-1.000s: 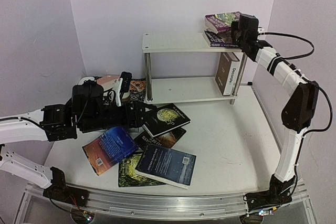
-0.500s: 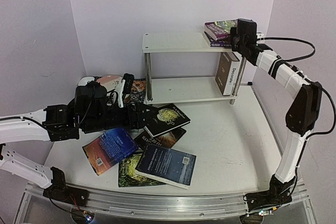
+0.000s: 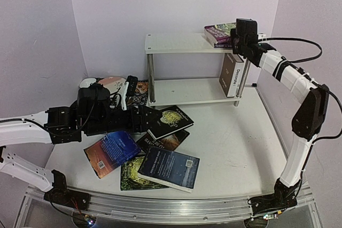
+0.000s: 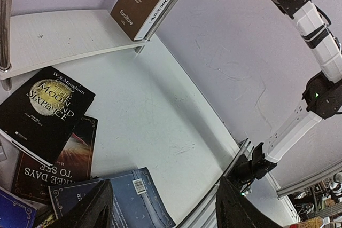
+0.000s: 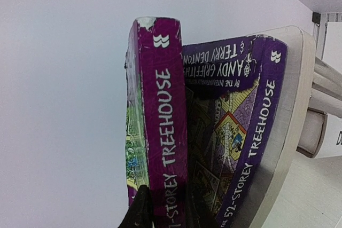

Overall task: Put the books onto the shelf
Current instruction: Place the book on the book pile on the shelf.

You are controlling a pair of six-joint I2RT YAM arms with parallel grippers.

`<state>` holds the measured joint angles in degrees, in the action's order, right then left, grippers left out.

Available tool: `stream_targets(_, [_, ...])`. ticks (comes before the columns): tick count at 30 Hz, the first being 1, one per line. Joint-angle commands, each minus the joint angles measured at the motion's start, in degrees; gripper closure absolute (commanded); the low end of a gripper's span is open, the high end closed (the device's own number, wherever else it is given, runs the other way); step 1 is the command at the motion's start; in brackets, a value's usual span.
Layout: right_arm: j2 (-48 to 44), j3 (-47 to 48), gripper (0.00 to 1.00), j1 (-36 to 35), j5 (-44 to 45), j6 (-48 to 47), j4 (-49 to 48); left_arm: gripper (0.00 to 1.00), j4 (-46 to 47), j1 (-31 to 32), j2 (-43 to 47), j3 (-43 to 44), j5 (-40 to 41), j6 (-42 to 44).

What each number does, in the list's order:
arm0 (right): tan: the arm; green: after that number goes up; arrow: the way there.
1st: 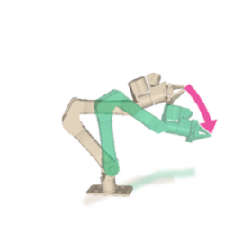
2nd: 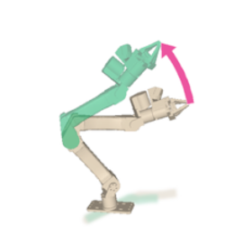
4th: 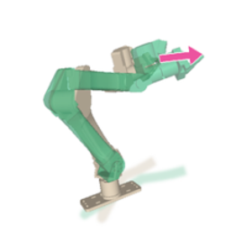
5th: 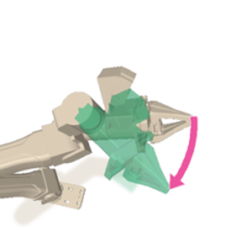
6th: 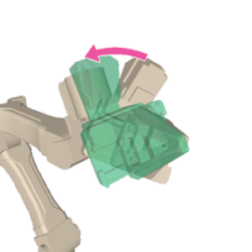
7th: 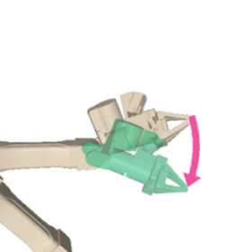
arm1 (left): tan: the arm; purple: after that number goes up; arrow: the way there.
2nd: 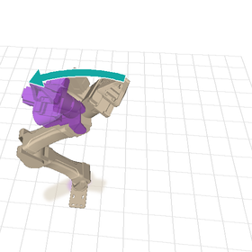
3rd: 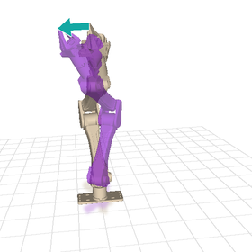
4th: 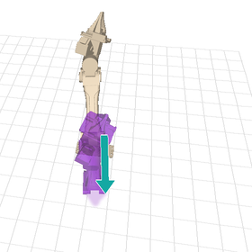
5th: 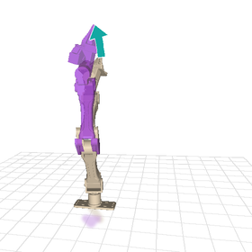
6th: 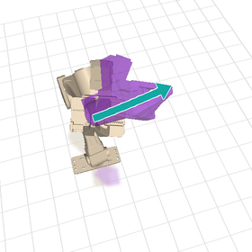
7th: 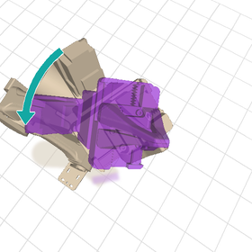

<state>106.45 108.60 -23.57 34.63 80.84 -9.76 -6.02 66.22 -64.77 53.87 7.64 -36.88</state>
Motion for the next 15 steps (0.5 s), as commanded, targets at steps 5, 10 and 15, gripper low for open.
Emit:
stream_targets(5, [-1.68, 3.46, 0.9, -0.58, 7.15, 0.37, -6.78, 0.34, 1.5, 0.05, 2.75, 0.57, 0.47, 0.74])
stream_targets(10, [-0.06, 4.85, 0.9, -1.17, 9.51, 1.58, -7.97, 0.34, 1.36, -0.02, 3.58, 0.45, 0.67, 0.96])
stream_targets(15, [1.59, 6.19, 0.88, -2.03, 11.8, 2.7, -8.81, 0.34, 1.2, 0.05, 4.31, 0.06, 0.54, 0.94])
